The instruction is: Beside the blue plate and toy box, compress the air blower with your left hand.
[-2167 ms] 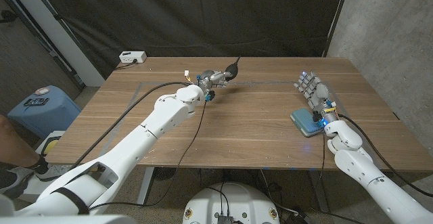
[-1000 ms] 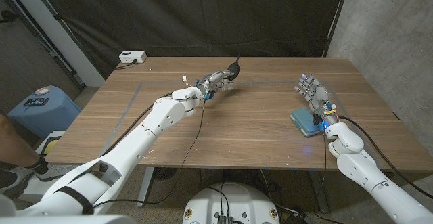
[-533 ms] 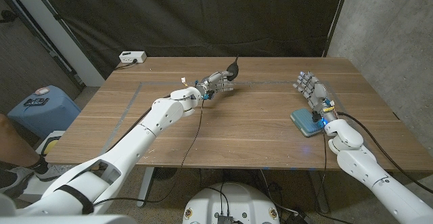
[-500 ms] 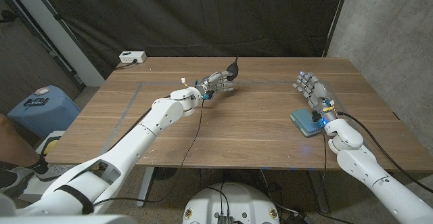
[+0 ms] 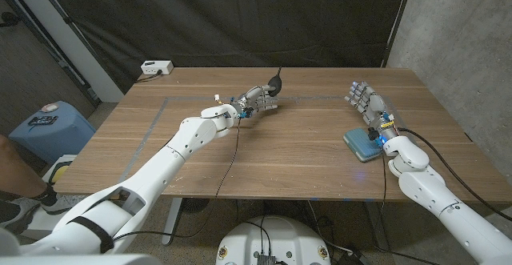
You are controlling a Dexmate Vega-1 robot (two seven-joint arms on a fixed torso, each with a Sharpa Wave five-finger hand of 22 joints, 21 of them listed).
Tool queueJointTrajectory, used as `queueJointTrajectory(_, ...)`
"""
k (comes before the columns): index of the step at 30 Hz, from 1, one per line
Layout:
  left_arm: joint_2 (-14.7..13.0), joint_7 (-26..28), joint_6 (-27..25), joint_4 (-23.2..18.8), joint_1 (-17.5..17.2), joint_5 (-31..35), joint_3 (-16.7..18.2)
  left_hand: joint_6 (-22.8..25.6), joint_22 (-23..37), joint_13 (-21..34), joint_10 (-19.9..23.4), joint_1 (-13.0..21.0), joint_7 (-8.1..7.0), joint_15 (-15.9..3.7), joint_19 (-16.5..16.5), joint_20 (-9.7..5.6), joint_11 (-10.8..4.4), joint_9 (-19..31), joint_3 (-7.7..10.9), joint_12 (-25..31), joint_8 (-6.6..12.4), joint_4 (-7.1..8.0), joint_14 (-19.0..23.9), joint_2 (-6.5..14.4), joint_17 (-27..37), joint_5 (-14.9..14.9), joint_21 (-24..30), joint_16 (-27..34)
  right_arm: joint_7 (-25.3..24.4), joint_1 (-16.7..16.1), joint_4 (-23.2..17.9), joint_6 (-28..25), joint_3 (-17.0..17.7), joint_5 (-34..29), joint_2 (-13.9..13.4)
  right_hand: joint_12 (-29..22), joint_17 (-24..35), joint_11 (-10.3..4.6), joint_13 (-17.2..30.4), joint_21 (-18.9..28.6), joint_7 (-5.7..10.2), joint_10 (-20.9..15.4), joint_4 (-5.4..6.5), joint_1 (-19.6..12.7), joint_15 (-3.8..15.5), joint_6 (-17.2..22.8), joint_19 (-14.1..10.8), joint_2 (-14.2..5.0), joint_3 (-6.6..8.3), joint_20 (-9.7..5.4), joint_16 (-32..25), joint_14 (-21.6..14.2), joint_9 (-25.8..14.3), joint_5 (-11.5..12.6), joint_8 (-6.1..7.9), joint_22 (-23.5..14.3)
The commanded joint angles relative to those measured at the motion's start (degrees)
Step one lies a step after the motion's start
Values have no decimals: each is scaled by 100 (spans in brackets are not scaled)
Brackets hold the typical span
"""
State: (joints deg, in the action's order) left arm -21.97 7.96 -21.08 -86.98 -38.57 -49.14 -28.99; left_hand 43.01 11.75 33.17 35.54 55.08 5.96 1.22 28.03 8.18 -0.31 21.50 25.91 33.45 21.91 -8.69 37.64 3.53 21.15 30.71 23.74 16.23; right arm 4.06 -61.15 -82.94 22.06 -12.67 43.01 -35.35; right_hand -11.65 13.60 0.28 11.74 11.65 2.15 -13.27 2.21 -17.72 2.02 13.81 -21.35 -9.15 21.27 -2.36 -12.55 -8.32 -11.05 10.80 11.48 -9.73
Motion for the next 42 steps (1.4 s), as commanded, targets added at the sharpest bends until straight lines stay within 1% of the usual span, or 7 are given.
queueJointTrajectory(1, 59, -143, 27, 196, 92, -85, -47, 44, 6, 2, 54, -46, -5, -23, -18, -30, -3, -2, 14, -35, 49, 29, 13, -14, 19, 35, 31, -5, -36, 37, -34, -102, -6, -15, -70, -15, 14, -13, 18, -12, -11, -48, -24, 42, 147, 36, -36, -2, 14, -4, -51, -16, -24, -1, 8, -29)
queueJointTrajectory(13, 73, -73, 22, 209, 119, -58, -52, 220, 7, -10, 247, -13, -16, -105, 39, -71, -78, -48, 23, -16, 108, 3, 154, 5, 42, 37, 67, 64, -8, 91, 38, -122, -45, -8, -37, -13, 14, -19, 18, -14, -16, -43, -32, 43, 149, 35, -37, -1, 17, 0, -51, -15, -24, -1, 8, -30)
queueJointTrajectory(18, 81, -40, 36, 214, 129, -31, -58, 412, 6, -50, 471, 0, -93, -176, 99, -108, -119, -66, 34, 12, 188, -6, 309, 11, 44, 43, 101, 123, -20, 70, 36, -121, -40, 2, -35, -13, 15, -24, 18, -15, -7, -43, -35, 43, 147, 32, -36, -4, 19, -1, -51, -12, -24, -1, 6, -30)
queueJointTrajectory(23, 94, -7, 30, 222, 147, -8, -70, 564, 5, -67, 666, 29, -155, -287, 152, -148, -240, -87, 34, 40, 254, -22, 469, 20, 66, 42, 132, 204, -32, 45, 21, -122, -32, 13, -35, -15, 15, -17, 18, -16, -4, -48, -37, 45, 145, 32, -35, -3, 20, 0, -53, -16, -24, -1, 6, -30)
queueJointTrajectory(31, 108, 89, 20, 185, 137, 35, -85, 805, 3, -75, 969, 113, -210, -414, 221, -217, -239, -74, 40, 94, 383, -57, 670, 44, 113, 34, 175, 325, -49, -9, -3, -124, -12, 38, -41, -15, 15, -21, 18, -16, -10, -47, -39, 48, 145, 33, -37, -6, 24, 0, -50, -11, -24, -1, 7, -30)
queueJointTrajectory(37, 114, 120, 21, 177, 135, 58, -93, 1045, 2, -77, 1227, 177, -292, -522, 299, -282, -301, -67, 40, 143, 504, -79, 852, 47, 150, 25, 221, 428, -53, -31, -5, -126, -5, 56, -34, -14, 16, -17, 18, -17, 2, -44, -40, 52, 145, 36, -37, -6, 24, 0, -52, -11, -24, -2, 8, -30)
queueJointTrajectory(42, 118, 148, 29, 169, 133, 79, -96, 1118, 1, -80, 1318, 236, -303, -557, 339, -311, -330, -75, 35, 149, 540, -106, 887, 36, 183, 13, 246, 472, -46, -30, 2, -133, -9, 61, -31, -16, 18, -17, 18, -17, -1, -51, -41, 55, 149, 37, -37, -5, 23, -1, -55, -17, -25, -2, 8, -30)
